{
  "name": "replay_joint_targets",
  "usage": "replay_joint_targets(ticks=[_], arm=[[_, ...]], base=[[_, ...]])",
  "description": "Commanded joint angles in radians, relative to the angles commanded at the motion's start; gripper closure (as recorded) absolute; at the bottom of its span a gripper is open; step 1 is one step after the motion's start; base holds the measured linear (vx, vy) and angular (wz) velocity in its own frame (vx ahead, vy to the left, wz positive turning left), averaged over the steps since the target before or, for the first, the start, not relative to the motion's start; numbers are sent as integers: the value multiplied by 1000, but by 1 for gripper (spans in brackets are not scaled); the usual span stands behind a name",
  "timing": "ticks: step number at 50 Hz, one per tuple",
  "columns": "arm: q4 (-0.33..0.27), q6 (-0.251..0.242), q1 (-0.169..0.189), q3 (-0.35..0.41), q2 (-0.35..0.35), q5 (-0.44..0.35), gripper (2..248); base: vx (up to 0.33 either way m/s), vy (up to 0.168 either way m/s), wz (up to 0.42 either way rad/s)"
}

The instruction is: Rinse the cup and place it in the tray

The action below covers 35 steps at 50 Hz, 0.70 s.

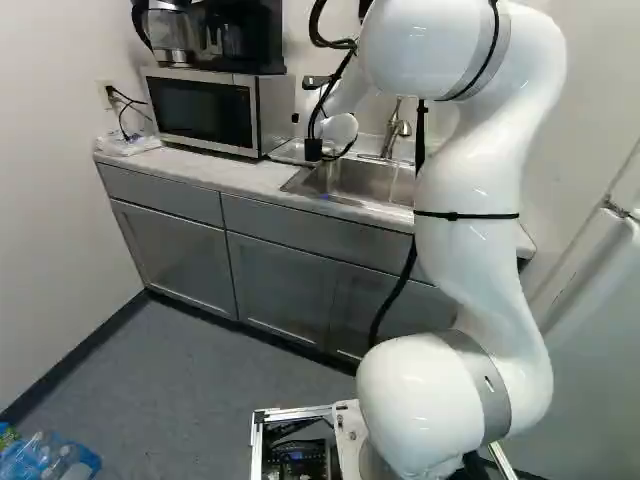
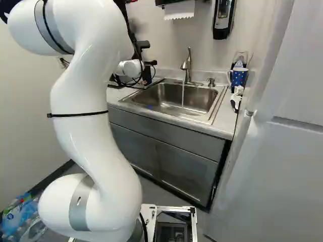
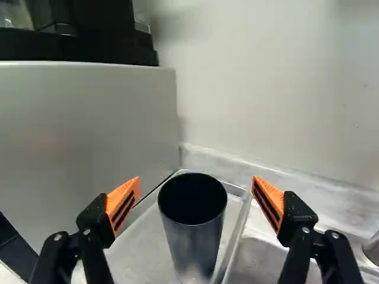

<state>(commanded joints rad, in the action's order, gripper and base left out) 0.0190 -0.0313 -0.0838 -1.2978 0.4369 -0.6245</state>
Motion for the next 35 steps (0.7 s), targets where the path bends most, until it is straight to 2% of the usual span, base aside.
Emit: replay_joint_targets(ticks=[35], arm=[[0,0,25,-29,-37,59,3]], base=[[0,0,0]])
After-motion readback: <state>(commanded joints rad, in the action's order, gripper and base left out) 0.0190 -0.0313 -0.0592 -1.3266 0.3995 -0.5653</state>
